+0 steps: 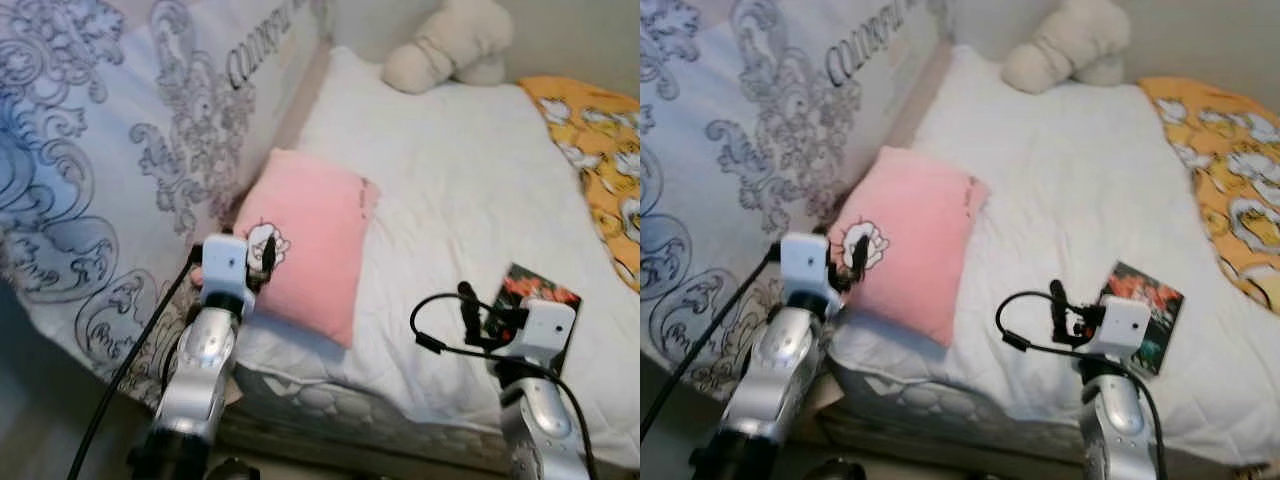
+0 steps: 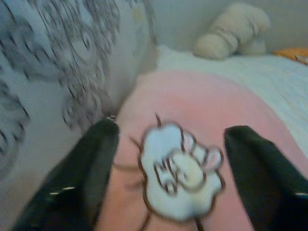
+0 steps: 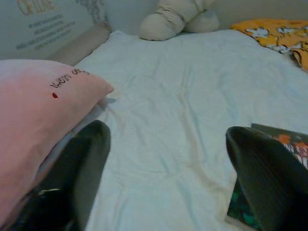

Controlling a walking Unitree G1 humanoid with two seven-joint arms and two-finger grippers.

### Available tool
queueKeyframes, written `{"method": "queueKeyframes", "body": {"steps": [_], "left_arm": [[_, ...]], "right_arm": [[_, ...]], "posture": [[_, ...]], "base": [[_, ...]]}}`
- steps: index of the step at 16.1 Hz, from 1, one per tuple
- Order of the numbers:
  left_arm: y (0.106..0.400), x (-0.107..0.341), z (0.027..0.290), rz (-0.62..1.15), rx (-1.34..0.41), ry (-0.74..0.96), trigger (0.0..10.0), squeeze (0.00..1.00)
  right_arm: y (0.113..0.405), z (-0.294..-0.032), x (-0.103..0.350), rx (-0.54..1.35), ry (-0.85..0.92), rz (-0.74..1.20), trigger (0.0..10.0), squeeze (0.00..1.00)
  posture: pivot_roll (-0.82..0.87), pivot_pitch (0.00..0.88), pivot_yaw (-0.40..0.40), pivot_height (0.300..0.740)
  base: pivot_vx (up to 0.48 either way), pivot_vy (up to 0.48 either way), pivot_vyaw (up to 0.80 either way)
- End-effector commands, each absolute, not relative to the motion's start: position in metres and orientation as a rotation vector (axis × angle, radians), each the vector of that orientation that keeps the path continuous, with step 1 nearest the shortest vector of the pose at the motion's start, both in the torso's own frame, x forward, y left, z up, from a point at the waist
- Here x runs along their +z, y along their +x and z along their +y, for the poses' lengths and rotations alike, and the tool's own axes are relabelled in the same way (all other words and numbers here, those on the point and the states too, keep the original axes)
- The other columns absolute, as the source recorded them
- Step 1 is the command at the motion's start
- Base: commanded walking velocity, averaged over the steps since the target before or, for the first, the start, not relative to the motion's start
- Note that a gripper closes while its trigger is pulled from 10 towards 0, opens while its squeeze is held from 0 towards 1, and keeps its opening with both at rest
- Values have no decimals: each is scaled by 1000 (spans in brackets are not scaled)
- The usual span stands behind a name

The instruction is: Clean up the room

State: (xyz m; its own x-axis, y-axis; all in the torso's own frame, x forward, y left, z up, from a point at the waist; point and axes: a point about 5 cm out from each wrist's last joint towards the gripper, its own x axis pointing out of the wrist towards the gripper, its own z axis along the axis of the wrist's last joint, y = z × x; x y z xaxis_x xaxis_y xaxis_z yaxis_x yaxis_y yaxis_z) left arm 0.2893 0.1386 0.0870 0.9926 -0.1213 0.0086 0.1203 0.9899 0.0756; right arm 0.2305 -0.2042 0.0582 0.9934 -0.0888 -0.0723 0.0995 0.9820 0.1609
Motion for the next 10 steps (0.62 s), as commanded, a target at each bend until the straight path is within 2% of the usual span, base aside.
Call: {"method": "queueKeyframes", "body": {"steps": [1,3,4,5,6,7,10], "left_arm": [[288,85,136,7,-146,58,10000,1000],[287,81,135,29,-178,15,10000,1000],[287,81,136,16,-166,8,10000,1000],[287,81,135,12,-174,8,10000,1000],[287,83,127,3,-213,11,10000,690],[288,85,122,-8,-241,15,10000,0],[296,88,118,-8,-243,10,10000,0]], "right_arm": [[232,-206,63,-92,143,52,10000,1000],[233,-200,59,-46,121,72,10000,1000],[236,-199,58,-52,119,73,10000,0],[237,-198,58,-50,129,70,10000,0],[240,-196,60,-43,130,71,10000,0],[242,-194,60,-35,116,75,10000,0],[250,-188,63,-11,113,66,10000,0]], "posture": [[83,0,-68,740],[78,0,-62,740],[68,0,-57,740],[66,0,-55,740],[57,0,-50,740],[51,0,-48,740],[34,0,-29,740]], "base": [[0,0,0],[0,-480,0],[0,-469,0],[0,-469,0],[0,-465,0],[0,-461,0],[0,-461,0]]}}
